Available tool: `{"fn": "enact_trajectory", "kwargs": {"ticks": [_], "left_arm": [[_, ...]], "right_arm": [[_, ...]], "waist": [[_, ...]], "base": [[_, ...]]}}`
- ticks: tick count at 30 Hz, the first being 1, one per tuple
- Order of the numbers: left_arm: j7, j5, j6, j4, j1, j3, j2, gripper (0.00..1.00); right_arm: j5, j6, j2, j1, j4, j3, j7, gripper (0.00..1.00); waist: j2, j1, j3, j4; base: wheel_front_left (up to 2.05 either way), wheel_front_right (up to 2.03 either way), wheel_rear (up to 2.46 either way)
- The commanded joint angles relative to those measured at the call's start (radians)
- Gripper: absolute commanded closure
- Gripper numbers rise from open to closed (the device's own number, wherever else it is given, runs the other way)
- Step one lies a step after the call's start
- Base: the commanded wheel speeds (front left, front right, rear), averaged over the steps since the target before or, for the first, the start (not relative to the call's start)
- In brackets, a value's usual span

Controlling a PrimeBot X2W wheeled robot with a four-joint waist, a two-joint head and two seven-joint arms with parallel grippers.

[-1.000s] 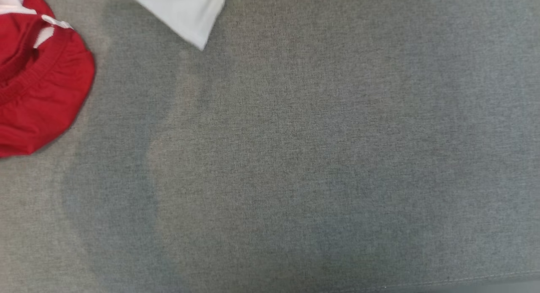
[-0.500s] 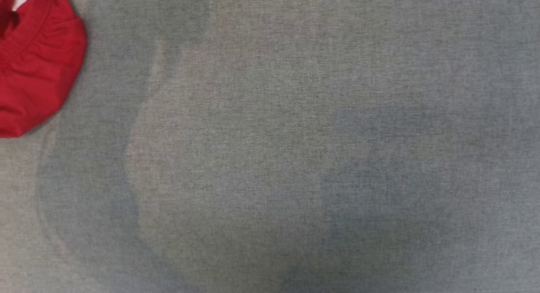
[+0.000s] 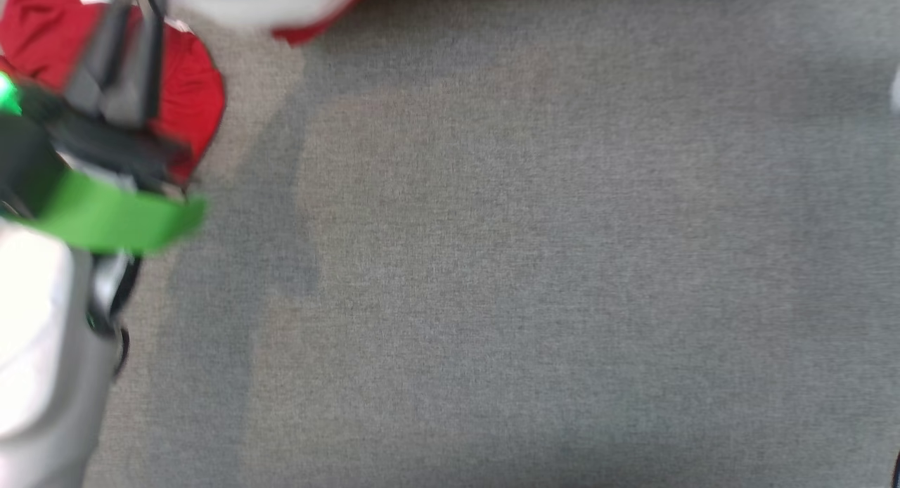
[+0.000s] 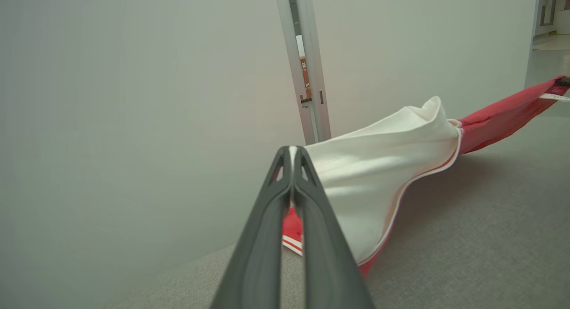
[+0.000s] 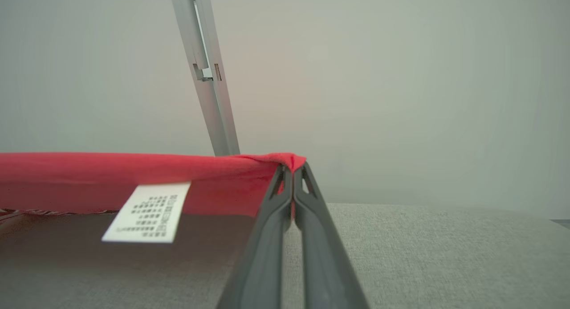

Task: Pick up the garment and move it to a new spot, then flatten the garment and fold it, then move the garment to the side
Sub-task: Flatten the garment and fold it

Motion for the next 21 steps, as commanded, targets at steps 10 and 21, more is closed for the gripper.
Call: {"fn": "enact_trajectory", "kwargs": {"ticks": [10, 21], "left_arm": [[0.000, 0.042, 0.002, 0.004, 0.390, 0.050, -0.015, 1.00], [0.000, 0.095, 0.002, -0.116, 0.692, 0.108, -0.043, 1.00]], "right_arm": [[0.009, -0.002, 0.086, 0.452, -0.132, -0.038, -0.003, 1.00], [-0.023, -0.002, 0.084, 0.712, -0.286, -0.080, -0.003, 1.00]], "waist": [[0.0000, 0.0000, -0.244, -0.065], [0.0000, 0.0000, -0.313, -0.087]], "base": [[0.00, 0.00, 0.00], [0.00, 0.00, 0.00]]}}
